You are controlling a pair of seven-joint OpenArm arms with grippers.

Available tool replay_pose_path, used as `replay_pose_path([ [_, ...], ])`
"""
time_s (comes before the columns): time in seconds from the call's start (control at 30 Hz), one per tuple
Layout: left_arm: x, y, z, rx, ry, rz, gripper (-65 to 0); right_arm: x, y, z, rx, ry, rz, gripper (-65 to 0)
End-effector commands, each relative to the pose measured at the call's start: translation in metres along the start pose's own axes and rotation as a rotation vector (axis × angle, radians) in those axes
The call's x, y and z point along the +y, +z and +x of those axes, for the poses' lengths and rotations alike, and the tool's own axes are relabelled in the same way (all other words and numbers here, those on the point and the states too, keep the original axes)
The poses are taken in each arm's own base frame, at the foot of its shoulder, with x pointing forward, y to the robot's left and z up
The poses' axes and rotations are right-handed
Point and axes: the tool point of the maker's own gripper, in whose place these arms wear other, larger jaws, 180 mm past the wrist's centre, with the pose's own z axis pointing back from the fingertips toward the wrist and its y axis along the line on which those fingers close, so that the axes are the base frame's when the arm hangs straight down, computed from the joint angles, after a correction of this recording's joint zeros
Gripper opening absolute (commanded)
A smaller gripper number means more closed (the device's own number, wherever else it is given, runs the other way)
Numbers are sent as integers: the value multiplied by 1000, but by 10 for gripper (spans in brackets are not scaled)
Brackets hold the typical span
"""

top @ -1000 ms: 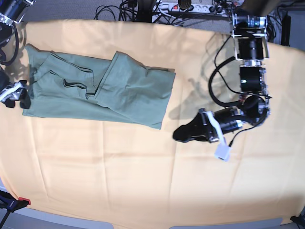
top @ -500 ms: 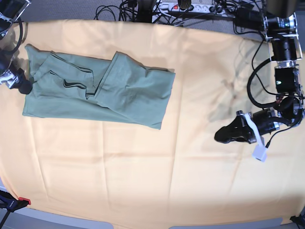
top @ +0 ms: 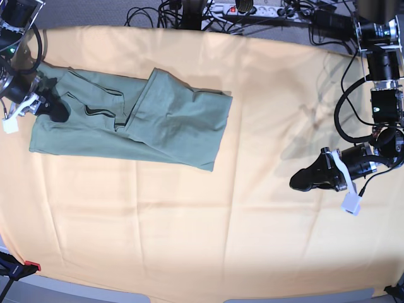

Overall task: Fold the T-shirt properly
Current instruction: 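Open both grippers and withdraw the left gripper from the shirt, then grasp the folded end of the shirt with the right gripper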

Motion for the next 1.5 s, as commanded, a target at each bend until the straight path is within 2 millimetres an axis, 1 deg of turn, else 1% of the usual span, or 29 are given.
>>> replay_pose_path([
  [0.0,-4,6,22,-52,-40,-9,-650,-8,9,-2,47,19,-42,-533],
  [0.03,-4,6,22,-51,-40,-9,-650,-10,12,2,37,26,-51,-622],
  [0.07,-4,6,22,-51,-40,-9,-650,-12,16,7,23,33,-61,-650],
  [0.23,-4,6,22,-51,-41,-9,-650,-18,37,41,-55,107,-116,-650],
  [0.37,-5,6,22,-52,-55,-15,-650,-23,46,56,-50,224,-233,-650],
  [0.47,-5,6,22,-52,-54,-15,-650,-19,52,68,-51,319,-302,-650],
  [0.53,-5,6,22,-51,-54,-15,-650,-11,56,77,-51,386,-333,-650],
  [0.6,-5,6,22,-51,-54,-14,-650,2,58,86,-68,446,-339,-650],
  [0.7,-5,6,19,-47,-50,-14,-650,24,57,94,-98,521,-330,-650],
  [0.8,-4,6,17,-42,-45,-14,-650,47,52,94,-125,577,-310,-650],
  [0.9,-4,6,16,-38,-46,-12,-650,76,45,88,-160,627,-275,-650],
  [1.0,-4,6,16,-38,-46,-13,-650,107,35,76,-204,649,-219,-650],
  [1.17,-5,6,16,-40,-45,-15,-650,159,15,61,-268,648,-57,-650],
  [1.23,-5,6,16,-40,-45,-15,-650,174,1,53,-253,649,7,-650],
  [1.33,-5,6,16,-40,-45,-15,-650,191,-19,41,-212,683,63,-650],
  [1.47,-5,6,16,-37,-45,-15,-650,210,-38,38,-229,750,95,-650],
])
